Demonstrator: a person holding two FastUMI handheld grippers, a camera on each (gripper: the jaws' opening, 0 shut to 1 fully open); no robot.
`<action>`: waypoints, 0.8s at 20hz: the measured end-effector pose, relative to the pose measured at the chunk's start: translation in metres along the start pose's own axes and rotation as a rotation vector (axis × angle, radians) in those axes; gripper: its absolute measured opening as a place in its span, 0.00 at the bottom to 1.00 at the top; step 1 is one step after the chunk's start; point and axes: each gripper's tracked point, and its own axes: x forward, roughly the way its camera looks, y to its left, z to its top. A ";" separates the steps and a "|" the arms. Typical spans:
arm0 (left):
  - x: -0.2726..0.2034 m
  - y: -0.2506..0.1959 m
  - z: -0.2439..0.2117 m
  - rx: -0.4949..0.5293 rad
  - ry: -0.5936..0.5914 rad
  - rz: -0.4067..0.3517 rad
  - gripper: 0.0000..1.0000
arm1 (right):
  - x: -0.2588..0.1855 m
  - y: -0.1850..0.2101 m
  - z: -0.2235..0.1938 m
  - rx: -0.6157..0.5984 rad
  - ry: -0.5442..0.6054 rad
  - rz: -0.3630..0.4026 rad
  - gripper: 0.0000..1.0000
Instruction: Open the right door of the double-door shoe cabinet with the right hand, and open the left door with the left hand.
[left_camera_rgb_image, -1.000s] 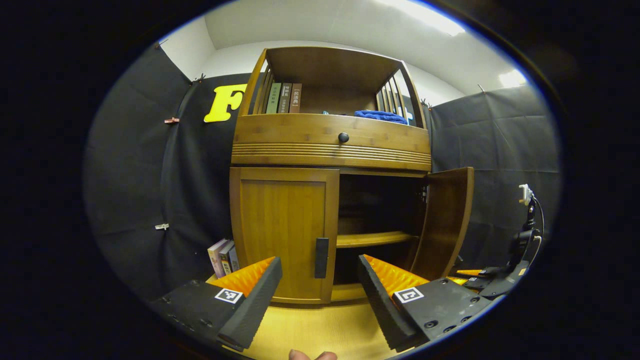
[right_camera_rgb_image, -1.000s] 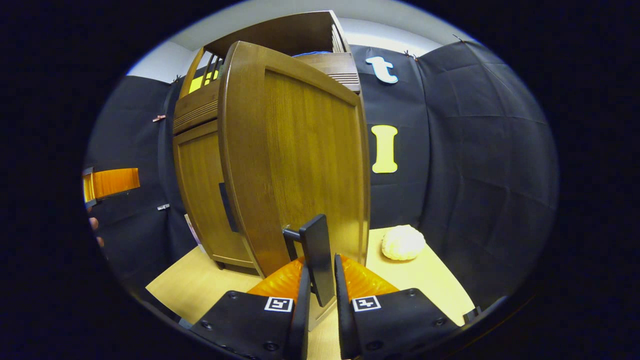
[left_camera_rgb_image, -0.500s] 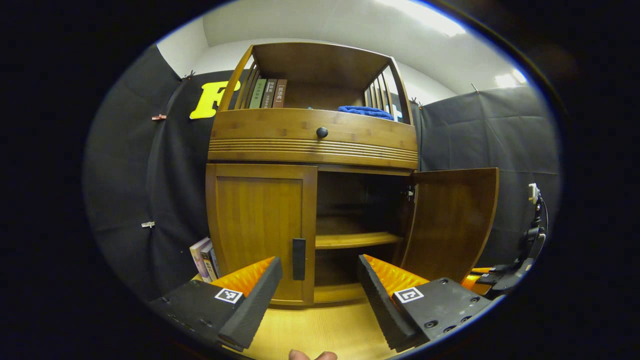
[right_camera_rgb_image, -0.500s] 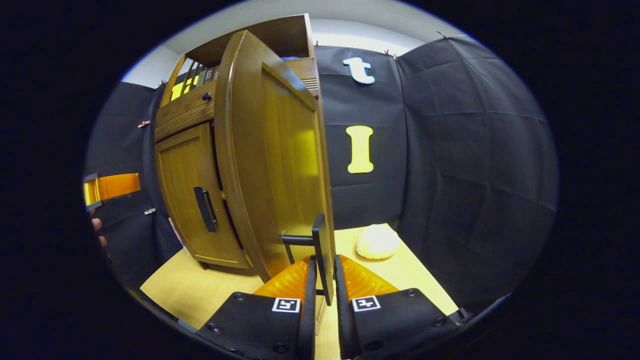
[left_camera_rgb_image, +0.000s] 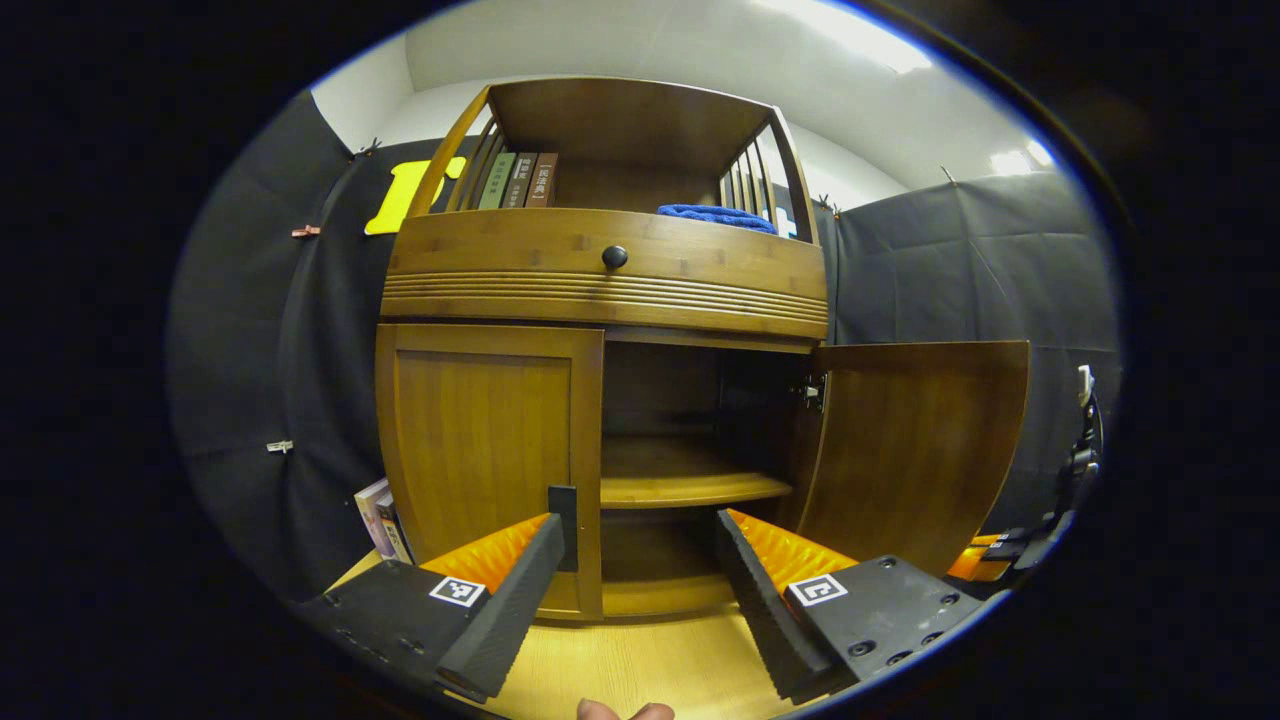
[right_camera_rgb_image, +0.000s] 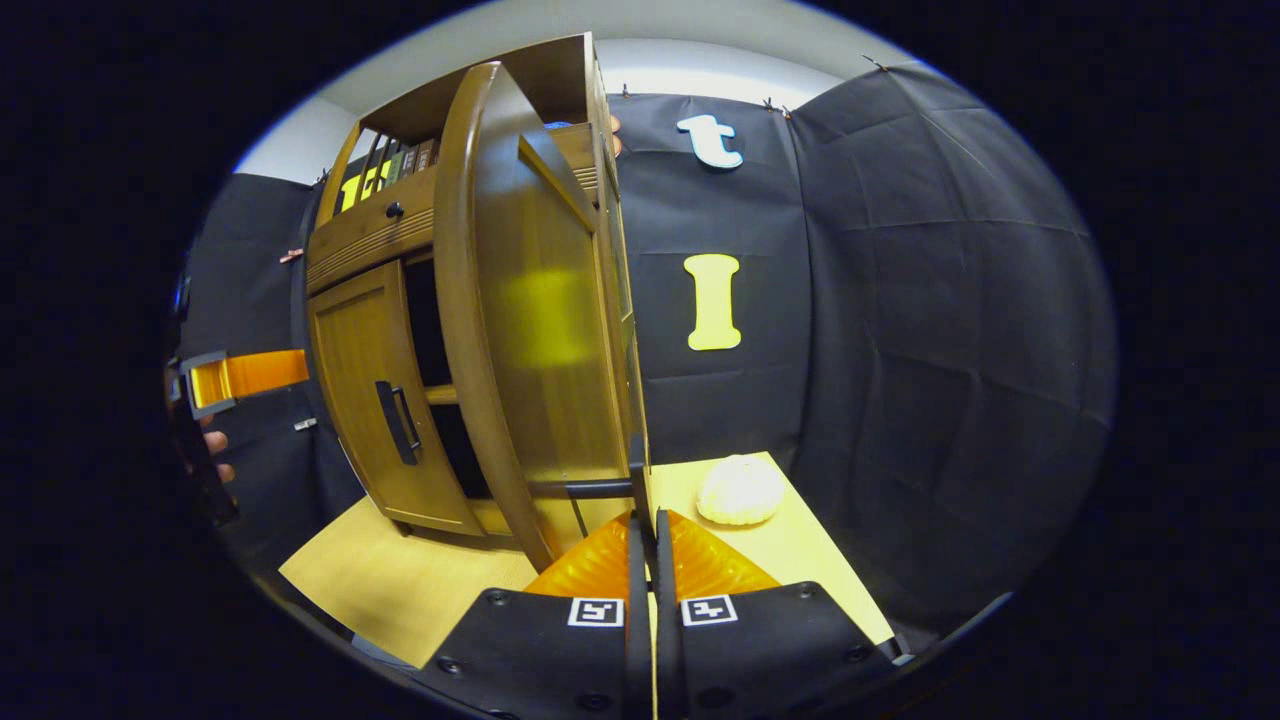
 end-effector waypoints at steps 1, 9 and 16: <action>0.006 0.002 -0.006 0.009 0.006 0.004 0.95 | -0.001 -0.001 -0.001 -0.006 -0.002 0.005 0.08; 0.068 0.041 -0.058 0.046 0.078 0.079 0.95 | -0.028 -0.038 0.012 -0.033 -0.036 -0.068 0.17; 0.132 0.072 -0.077 0.034 0.076 0.124 0.94 | -0.071 -0.064 0.053 -0.017 -0.197 -0.275 1.00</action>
